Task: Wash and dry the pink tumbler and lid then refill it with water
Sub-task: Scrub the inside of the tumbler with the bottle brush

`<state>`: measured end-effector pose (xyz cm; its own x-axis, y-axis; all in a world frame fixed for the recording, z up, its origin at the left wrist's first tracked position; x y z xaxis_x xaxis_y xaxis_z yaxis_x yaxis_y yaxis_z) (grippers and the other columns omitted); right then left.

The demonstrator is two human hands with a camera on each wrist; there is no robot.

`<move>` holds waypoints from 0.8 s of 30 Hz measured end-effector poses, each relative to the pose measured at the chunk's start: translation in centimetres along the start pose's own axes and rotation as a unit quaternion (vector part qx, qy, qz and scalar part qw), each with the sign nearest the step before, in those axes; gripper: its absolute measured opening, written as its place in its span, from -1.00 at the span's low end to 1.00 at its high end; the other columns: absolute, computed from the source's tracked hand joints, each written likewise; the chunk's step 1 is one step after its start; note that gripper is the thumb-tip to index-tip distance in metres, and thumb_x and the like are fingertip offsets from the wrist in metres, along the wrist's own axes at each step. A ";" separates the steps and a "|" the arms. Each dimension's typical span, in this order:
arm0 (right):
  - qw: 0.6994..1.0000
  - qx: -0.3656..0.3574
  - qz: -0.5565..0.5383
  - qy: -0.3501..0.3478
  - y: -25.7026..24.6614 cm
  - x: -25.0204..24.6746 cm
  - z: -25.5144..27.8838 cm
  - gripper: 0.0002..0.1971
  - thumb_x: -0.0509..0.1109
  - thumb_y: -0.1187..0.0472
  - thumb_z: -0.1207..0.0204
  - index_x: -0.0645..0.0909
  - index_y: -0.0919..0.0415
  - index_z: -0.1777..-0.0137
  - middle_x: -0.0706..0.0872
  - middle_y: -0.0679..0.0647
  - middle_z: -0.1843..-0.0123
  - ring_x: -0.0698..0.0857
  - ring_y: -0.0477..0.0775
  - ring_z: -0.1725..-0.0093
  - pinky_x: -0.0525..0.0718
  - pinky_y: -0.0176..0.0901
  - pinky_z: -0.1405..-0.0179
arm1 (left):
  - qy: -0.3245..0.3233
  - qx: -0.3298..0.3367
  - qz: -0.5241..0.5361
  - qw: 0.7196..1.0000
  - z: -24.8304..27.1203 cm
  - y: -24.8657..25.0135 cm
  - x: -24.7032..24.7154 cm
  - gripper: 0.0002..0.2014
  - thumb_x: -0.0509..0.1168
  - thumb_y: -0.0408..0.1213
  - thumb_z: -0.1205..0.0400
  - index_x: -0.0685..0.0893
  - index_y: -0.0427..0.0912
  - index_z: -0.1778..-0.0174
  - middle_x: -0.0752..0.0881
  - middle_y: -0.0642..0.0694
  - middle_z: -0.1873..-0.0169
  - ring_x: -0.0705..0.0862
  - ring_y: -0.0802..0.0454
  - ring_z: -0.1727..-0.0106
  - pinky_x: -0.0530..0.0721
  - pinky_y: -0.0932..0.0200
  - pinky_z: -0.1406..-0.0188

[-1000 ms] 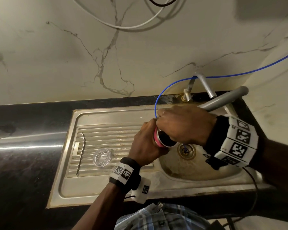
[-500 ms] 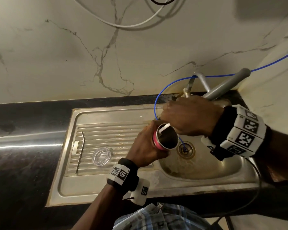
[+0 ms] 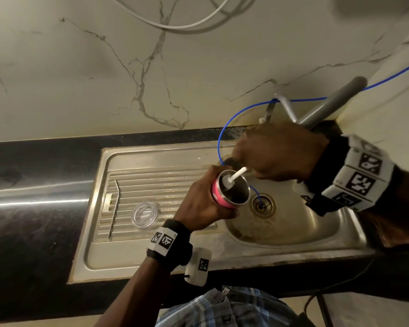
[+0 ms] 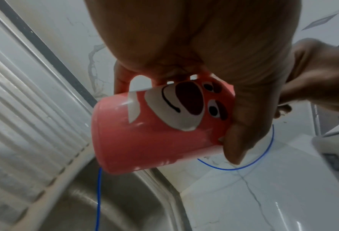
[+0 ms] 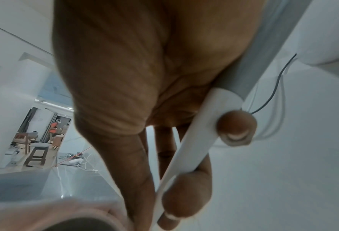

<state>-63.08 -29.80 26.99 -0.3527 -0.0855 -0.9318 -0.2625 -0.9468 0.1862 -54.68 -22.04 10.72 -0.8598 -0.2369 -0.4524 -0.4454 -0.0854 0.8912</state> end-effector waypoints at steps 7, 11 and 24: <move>1.000 -0.023 0.002 -0.002 -1.0 1.7 -0.3 -0.95 0.27 0.16 -0.68 0.56 0.03 -0.01 0.67 0.04 -0.04 0.71 0.12 0.04 0.64 0.00 0.21 | -0.004 -0.002 0.007 1.000 0.1 0.4 -0.2 -0.14 0.83 -0.34 -0.22 0.58 0.20 -0.36 0.82 0.14 -0.10 0.79 0.22 -0.08 0.68 0.34 0.00; 0.999 -0.005 -0.034 0.008 0.8 -0.1 0.6 -0.79 0.32 0.02 -0.68 0.42 -0.08 0.18 0.60 -0.04 0.11 0.74 0.10 0.03 0.77 0.21 -0.01 | 0.018 -0.011 0.007 1.000 0.5 -0.6 -1.1 -0.11 0.84 -0.31 -0.23 0.59 0.11 -0.46 0.80 0.13 -0.21 0.79 0.10 -0.20 0.75 0.04 -0.19; 0.999 0.015 0.030 0.030 1.9 -0.6 0.6 -0.81 0.30 0.03 -0.67 0.37 -0.05 0.15 0.60 -0.04 0.02 0.66 0.07 0.08 0.49 -0.04 0.30 | 0.031 0.007 -0.008 0.999 -0.9 -0.6 -1.7 -0.12 0.82 -0.32 -0.25 0.58 0.13 -0.46 0.79 0.17 -0.20 0.79 0.14 -0.19 0.73 0.18 -0.14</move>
<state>-63.87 -31.37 28.11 -0.3145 -0.1619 -0.9353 -0.2686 -0.9299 0.2513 -52.73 -22.48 11.01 -0.8354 -0.2954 -0.4635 -0.4627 -0.0771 0.8832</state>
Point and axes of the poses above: each hand's wrist, its own z-axis away from the middle knuckle, its own x-axis out of the palm, y = z × x, the point moved 7 cm from there along -z, towards the middle knuckle
